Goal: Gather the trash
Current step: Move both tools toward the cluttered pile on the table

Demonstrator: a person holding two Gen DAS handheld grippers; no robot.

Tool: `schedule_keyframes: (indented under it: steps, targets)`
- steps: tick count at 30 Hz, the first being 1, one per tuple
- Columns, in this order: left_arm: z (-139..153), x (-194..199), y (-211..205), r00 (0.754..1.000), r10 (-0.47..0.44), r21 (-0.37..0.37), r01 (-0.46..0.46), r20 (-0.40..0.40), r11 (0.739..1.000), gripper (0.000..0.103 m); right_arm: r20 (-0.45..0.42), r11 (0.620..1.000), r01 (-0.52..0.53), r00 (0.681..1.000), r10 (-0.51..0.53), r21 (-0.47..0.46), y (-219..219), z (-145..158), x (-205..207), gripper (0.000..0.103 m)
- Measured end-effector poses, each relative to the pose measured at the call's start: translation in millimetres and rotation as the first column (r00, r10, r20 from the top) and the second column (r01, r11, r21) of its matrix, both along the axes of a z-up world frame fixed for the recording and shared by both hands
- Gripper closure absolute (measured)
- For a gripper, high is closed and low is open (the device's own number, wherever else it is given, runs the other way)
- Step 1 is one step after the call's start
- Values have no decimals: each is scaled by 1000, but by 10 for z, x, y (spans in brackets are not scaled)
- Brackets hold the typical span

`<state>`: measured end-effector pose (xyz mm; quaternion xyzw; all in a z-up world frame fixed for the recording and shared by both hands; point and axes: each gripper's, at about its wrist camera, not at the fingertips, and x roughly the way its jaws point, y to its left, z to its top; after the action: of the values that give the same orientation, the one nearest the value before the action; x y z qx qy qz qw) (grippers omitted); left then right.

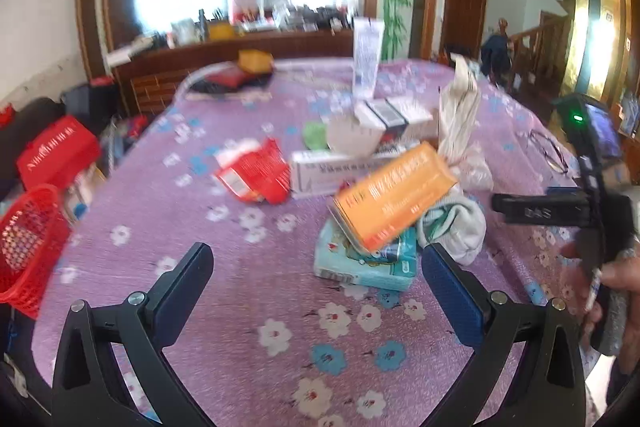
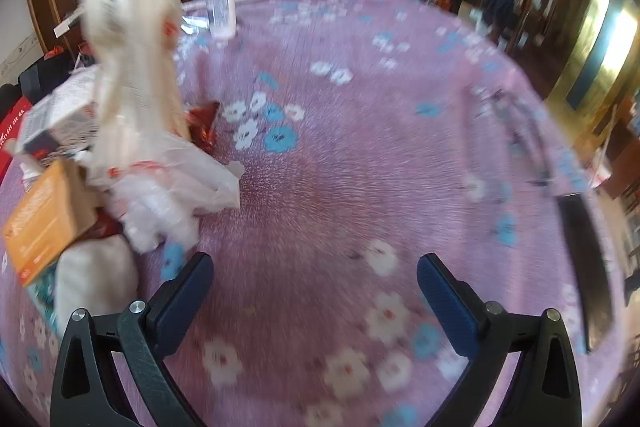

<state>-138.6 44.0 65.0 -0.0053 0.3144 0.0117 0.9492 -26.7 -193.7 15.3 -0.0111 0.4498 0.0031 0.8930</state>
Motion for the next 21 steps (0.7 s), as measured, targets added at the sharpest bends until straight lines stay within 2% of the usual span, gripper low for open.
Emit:
schedule_keyframes:
  steps: [4, 9, 13, 17, 21]
  targets:
    - [69, -293, -7, 997, 20, 13, -21, 73, 1000, 0, 182, 999, -2, 983, 10, -44, 4, 358, -689, 0]
    - [113, -728, 50, 984, 101, 9, -103, 147, 995, 0, 352, 997, 12, 936, 14, -74, 132, 510, -1480, 0]
    - [38, -1017, 154, 970, 180, 8, -183, 162, 983, 0, 410, 1000, 2, 912, -6, 10, 215, 492, -1976, 0]
    - [-48, -1160, 276, 969, 209, -18, -208, 133, 978, 0, 423, 998, 15, 906, 12, -62, 399, 456, -2077, 0]
    - [-110, -1096, 347, 966, 230, -12, -230, 114, 973, 0, 414, 999, -1, 910, 24, -55, 418, 449, -2000, 0]
